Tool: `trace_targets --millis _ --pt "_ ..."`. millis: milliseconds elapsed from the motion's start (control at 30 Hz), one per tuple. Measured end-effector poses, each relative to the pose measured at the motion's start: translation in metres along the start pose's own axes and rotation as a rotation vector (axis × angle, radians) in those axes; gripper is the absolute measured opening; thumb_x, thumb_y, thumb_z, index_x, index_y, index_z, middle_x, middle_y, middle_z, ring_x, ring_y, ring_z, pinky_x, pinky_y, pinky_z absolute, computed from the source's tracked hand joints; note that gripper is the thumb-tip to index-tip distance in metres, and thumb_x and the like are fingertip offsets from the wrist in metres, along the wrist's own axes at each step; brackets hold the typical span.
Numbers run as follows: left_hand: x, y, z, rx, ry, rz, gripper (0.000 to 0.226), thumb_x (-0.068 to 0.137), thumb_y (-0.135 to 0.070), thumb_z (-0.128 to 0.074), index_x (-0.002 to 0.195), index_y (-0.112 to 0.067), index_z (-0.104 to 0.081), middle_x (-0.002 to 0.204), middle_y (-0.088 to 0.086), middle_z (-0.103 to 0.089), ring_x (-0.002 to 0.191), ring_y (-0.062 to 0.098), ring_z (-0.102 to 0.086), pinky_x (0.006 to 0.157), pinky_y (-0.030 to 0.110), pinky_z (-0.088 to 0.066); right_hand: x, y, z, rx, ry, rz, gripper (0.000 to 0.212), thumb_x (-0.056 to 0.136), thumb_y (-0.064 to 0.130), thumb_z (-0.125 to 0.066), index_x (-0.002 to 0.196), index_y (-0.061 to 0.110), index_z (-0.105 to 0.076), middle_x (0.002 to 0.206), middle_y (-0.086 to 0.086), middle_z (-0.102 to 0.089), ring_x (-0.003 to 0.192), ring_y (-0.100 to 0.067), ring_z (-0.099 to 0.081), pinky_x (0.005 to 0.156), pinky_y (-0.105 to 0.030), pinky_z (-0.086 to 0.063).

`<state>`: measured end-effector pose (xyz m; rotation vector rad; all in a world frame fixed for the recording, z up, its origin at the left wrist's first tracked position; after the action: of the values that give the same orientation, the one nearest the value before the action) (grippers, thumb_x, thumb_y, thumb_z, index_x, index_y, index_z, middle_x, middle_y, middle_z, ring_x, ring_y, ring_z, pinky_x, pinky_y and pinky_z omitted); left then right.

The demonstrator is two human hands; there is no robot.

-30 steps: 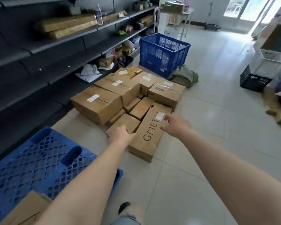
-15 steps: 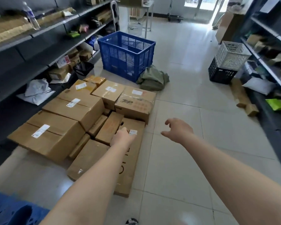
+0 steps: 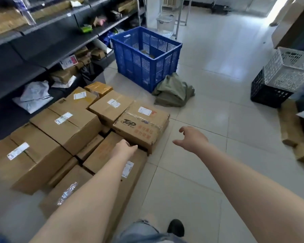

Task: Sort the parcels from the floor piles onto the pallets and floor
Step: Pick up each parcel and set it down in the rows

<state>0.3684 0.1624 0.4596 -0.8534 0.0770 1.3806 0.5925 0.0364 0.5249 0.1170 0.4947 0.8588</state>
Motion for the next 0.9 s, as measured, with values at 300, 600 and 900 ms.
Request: trace_targets --millis 300,600,900 --pt "0.132 -0.069 -0.02 -0.255 -0.058 0.228 0.044 0.093 -0.037 -0.057 0.126 -0.009 -0.049 0.126 0.01 -0.055 0.104 0.026 -0.054 0.08 0.03 -0.042 0.199 -0.01 0.037 -0.093 0.129 0.114 0.057 0.086 0.049 -0.06 0.131 0.016 -0.047 0.132 -0.002 -0.049 0.118 -0.023 -0.052 0.092 -0.036 -0.046" --pt "0.29 -0.131 -0.042 -0.406 -0.007 0.465 0.048 0.091 -0.039 -0.058 0.127 -0.01 -0.046 0.132 0.01 -0.052 0.118 0.029 -0.051 0.094 0.036 -0.042 0.423 0.017 0.053 -0.195 0.272 0.163 0.067 0.085 0.05 -0.062 0.137 0.012 -0.043 0.131 -0.008 -0.048 0.117 -0.026 -0.051 0.096 -0.04 -0.045" --pt "0.409 -0.097 -0.085 -0.549 -0.157 0.772 0.053 0.09 -0.037 -0.061 0.131 -0.01 -0.044 0.129 0.011 -0.053 0.11 0.028 -0.055 0.087 0.035 -0.045 0.619 0.039 -0.037 -0.27 0.443 0.26 0.072 0.084 0.051 -0.063 0.141 0.013 -0.038 0.136 -0.007 -0.046 0.117 -0.025 -0.052 0.079 -0.029 -0.041"
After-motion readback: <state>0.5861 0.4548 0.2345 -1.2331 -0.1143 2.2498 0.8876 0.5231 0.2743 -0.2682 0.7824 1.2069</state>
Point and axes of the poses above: each hand's wrist, its own x-axis towards the middle knuckle, its own z-axis out of the back of the hand, y = z × x, the point moved 8 cm from there along x, towards the middle knuckle
